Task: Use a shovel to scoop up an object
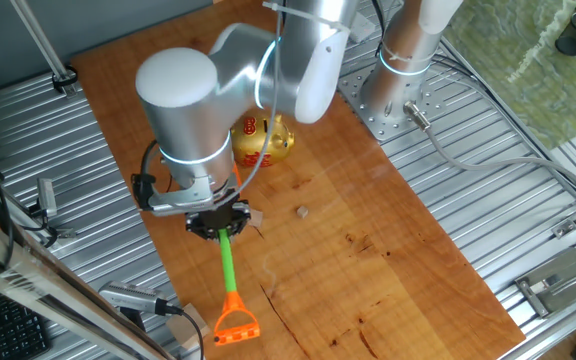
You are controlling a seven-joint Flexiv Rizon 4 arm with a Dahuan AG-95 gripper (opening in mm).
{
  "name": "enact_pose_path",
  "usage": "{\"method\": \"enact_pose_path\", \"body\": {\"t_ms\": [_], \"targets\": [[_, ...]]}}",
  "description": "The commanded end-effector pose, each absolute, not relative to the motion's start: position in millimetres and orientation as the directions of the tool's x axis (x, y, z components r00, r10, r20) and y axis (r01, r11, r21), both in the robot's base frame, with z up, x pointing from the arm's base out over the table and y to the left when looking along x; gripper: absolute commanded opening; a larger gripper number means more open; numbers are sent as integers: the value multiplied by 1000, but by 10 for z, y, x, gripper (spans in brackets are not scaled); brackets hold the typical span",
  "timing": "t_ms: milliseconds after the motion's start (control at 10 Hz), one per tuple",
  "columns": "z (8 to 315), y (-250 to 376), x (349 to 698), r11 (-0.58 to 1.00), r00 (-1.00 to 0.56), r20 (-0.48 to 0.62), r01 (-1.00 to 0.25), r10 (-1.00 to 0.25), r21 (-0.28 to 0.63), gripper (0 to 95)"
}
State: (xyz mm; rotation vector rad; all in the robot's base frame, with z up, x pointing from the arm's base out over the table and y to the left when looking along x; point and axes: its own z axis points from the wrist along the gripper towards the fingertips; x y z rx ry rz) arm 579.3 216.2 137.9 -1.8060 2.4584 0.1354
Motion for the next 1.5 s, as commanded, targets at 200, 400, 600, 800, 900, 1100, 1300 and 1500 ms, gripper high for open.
{"method": "enact_pose_path", "body": {"t_ms": [200, 400, 600, 800, 900, 1100, 1300, 1500], "targets": [[1401, 2474, 5752, 387, -386, -112, -922, -915, 14, 0], [1376, 2614, 5727, 406, -404, -113, -914, -908, 8, 0], [1389, 2785, 5652, 425, -424, -121, -905, -898, 15, 0], [1391, 2913, 5596, 440, -437, -130, -898, -890, 13, 0], [1391, 2976, 5575, 454, -451, -138, -891, -882, 11, 0], [1366, 3115, 5532, 475, -470, -144, -880, -871, 2, 0], [1339, 3202, 5501, 484, -477, -151, -875, -866, -9, 0], [1322, 3260, 5478, 482, -473, -164, -876, -866, -19, 0]]}}
